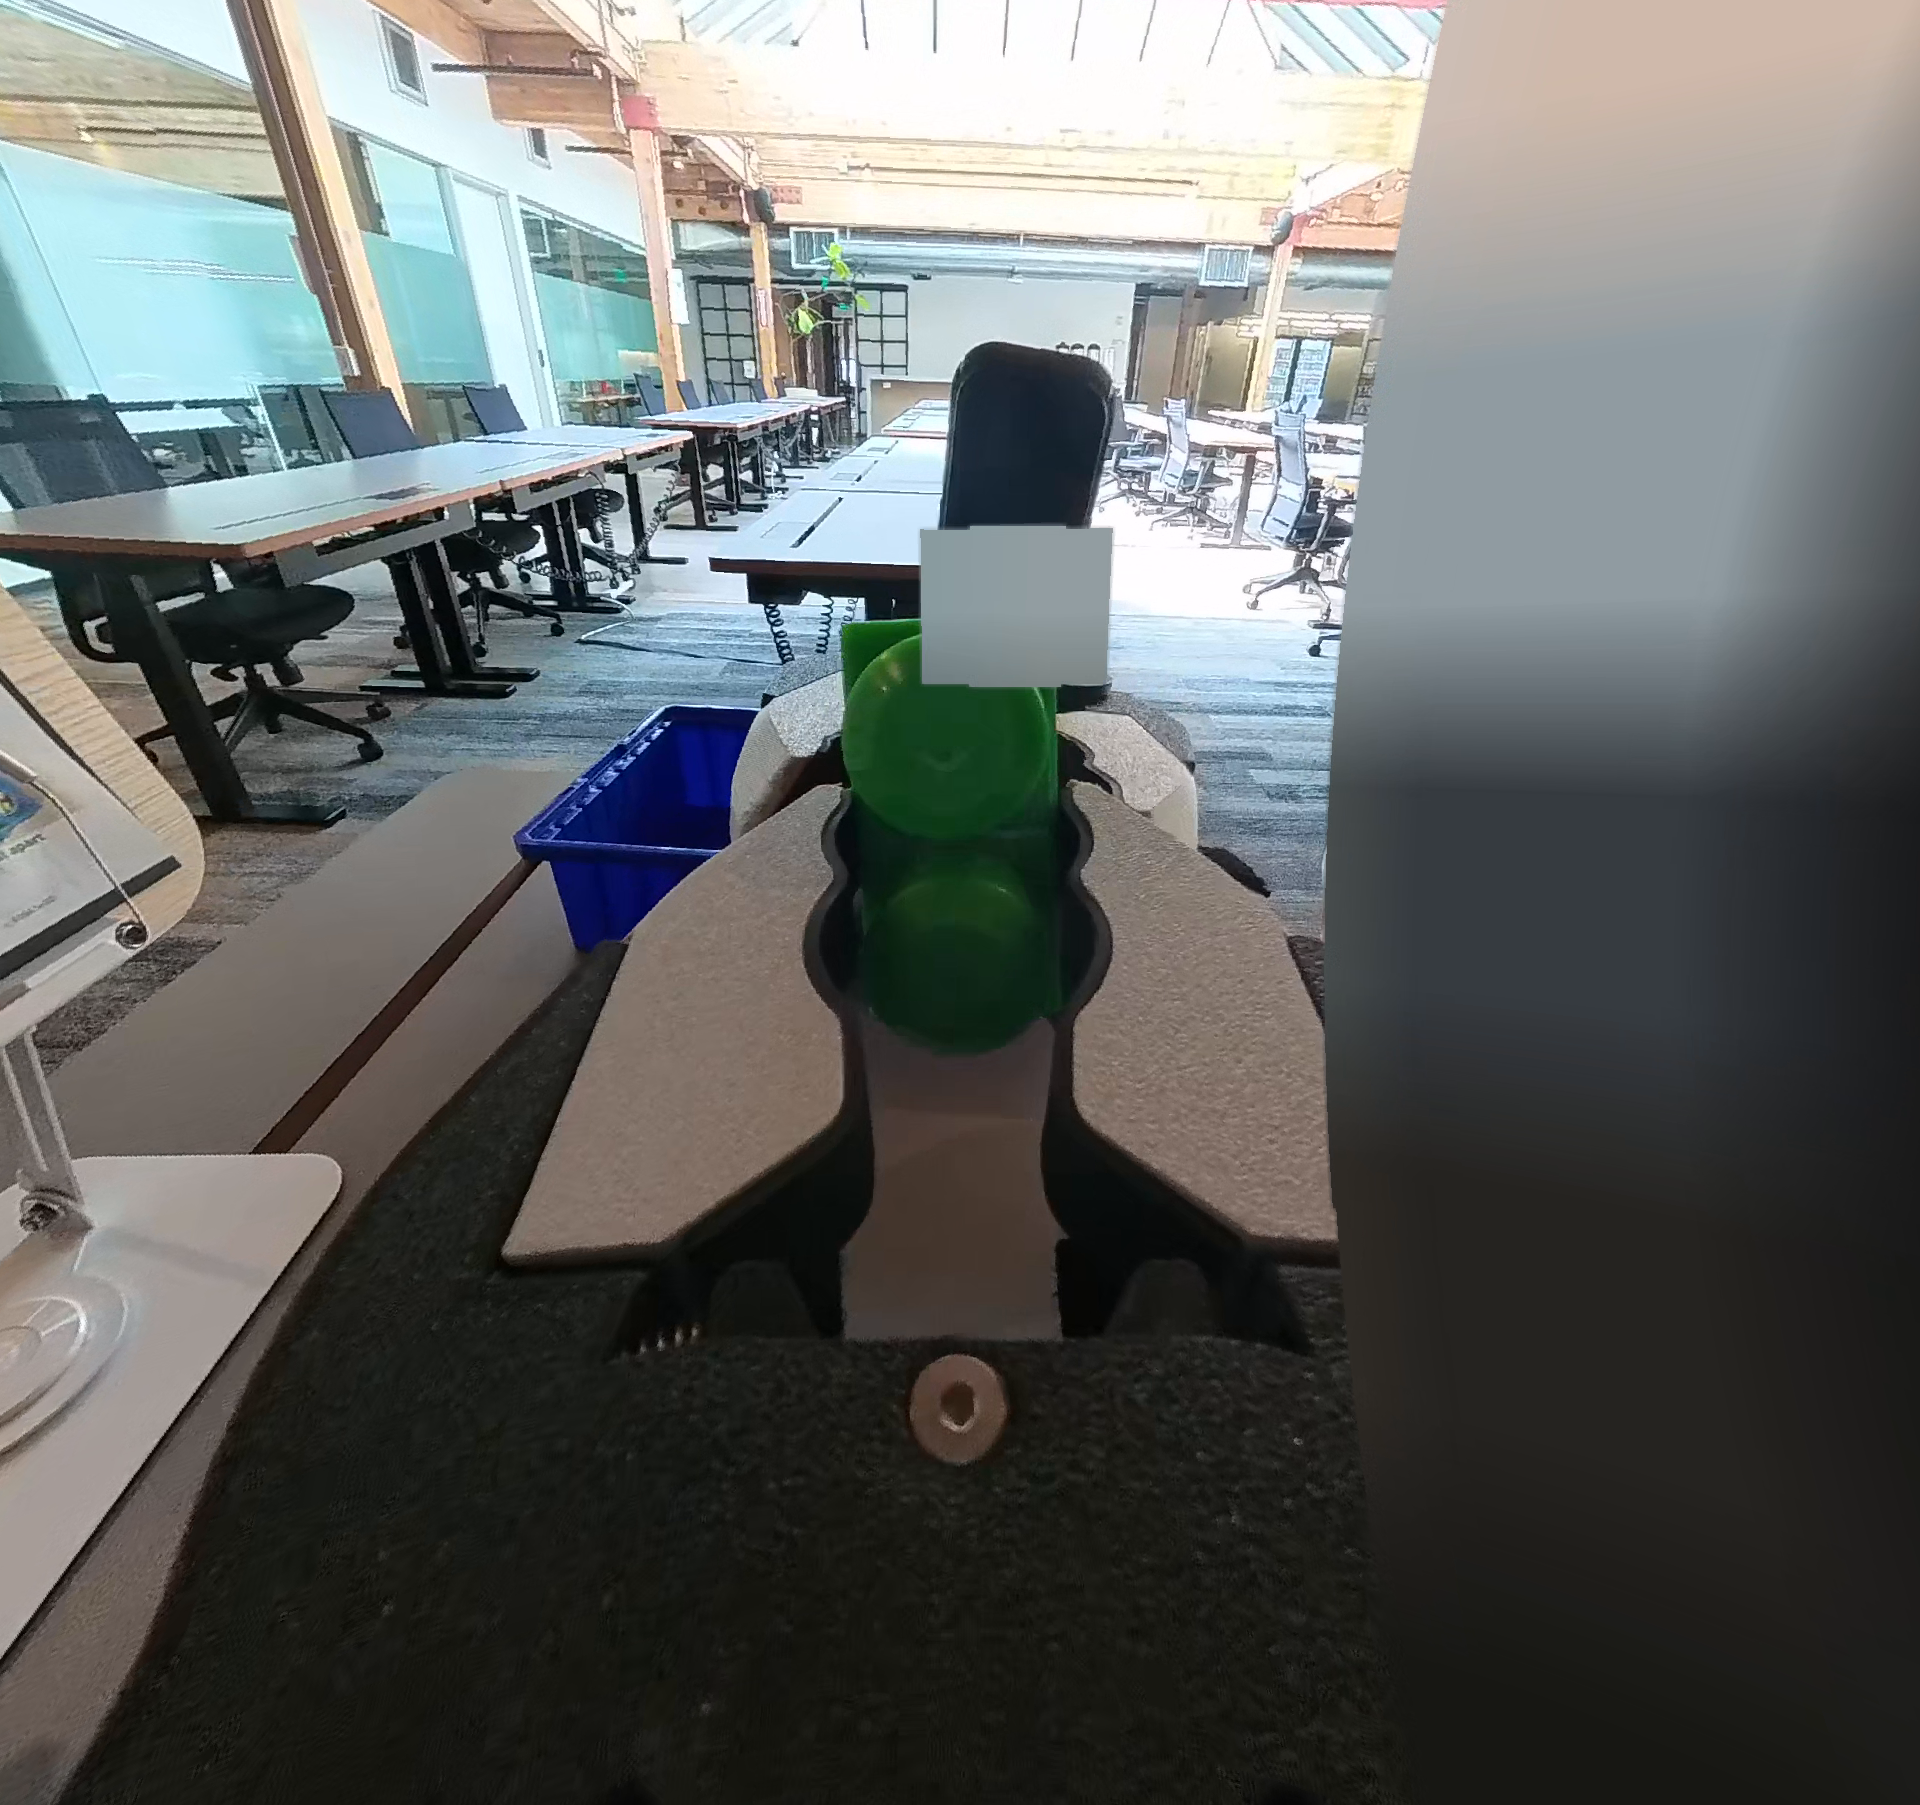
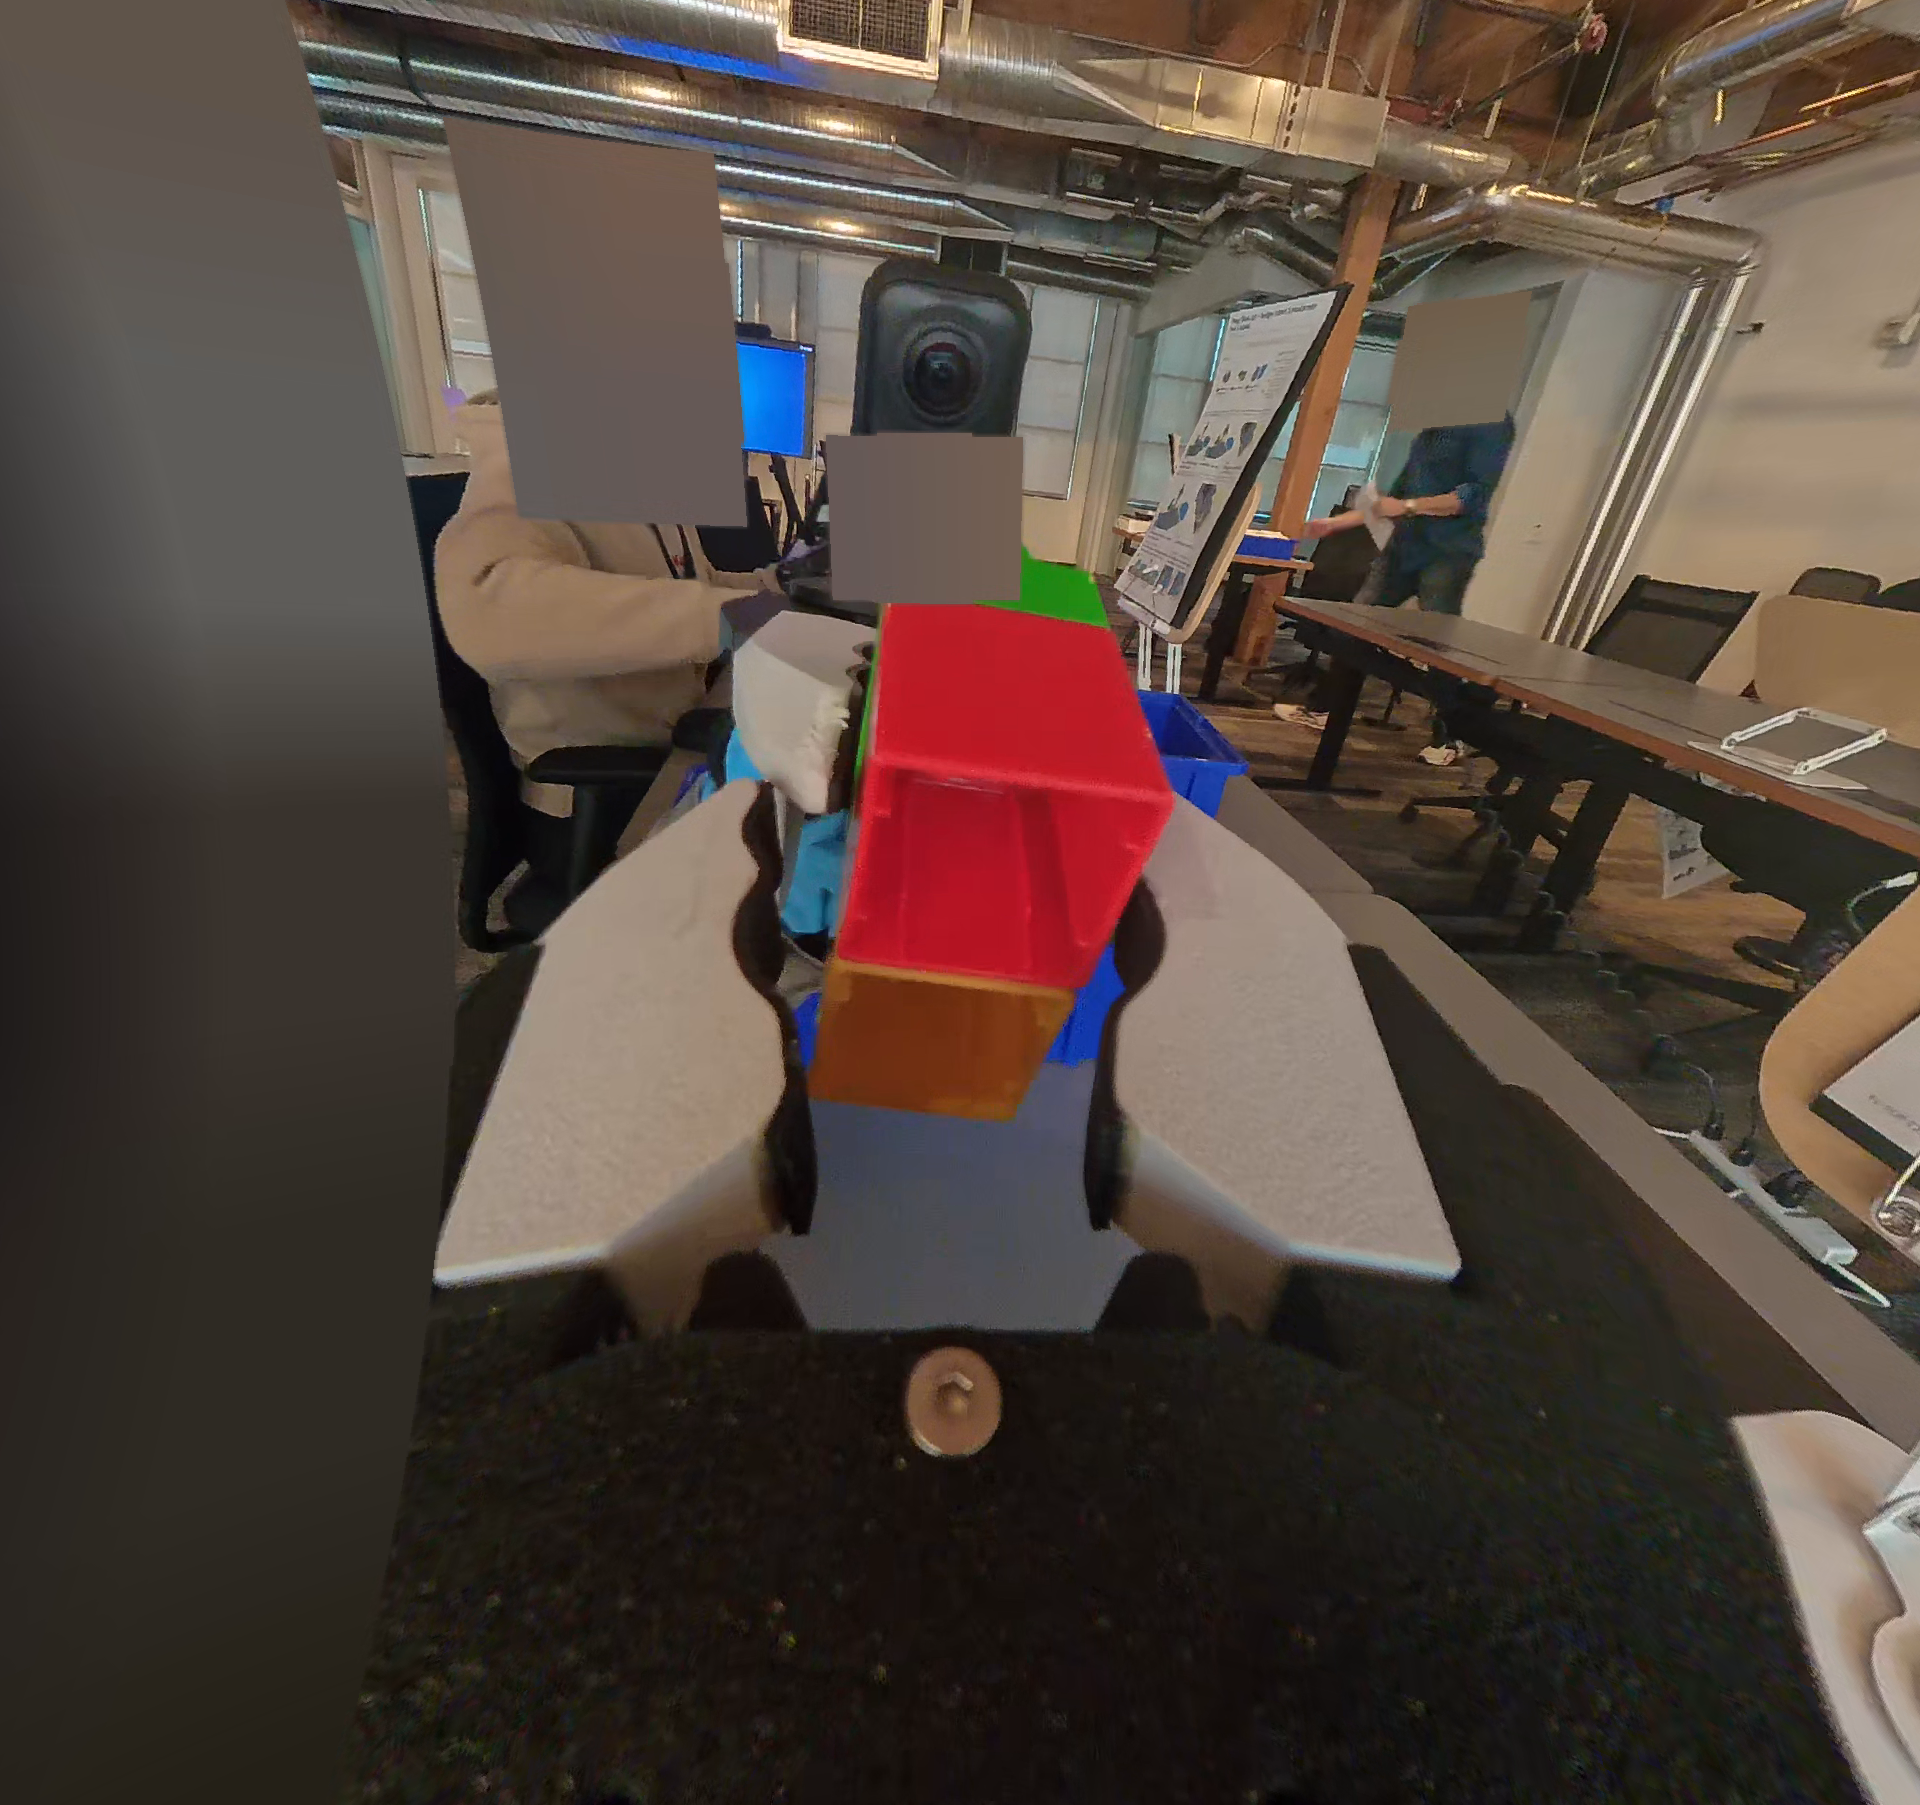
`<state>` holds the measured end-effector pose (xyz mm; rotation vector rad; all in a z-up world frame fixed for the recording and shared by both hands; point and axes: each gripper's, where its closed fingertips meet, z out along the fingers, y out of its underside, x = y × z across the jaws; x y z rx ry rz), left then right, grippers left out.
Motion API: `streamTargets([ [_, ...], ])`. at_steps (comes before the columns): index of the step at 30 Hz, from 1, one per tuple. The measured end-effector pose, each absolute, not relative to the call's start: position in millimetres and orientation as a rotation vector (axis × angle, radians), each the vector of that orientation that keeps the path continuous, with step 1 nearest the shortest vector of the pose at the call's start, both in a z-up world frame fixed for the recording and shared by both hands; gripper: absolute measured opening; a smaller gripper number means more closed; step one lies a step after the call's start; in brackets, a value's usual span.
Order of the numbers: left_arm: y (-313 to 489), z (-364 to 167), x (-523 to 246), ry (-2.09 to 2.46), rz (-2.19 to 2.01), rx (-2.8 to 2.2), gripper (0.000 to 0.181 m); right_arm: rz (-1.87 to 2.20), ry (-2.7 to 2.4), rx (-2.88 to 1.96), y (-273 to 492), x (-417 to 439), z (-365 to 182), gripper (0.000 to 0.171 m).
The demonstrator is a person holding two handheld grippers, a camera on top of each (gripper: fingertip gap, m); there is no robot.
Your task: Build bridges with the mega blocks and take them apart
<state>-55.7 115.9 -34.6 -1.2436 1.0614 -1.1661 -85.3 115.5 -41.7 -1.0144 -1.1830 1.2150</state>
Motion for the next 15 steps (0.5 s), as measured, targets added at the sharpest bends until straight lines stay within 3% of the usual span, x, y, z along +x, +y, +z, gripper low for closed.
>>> streamTargets([
  [15,133,-41,-51,0.987,-1.195,-1.286,0.035,1.231,-1.145,-1.032,133,-84,-49,0.060],
])
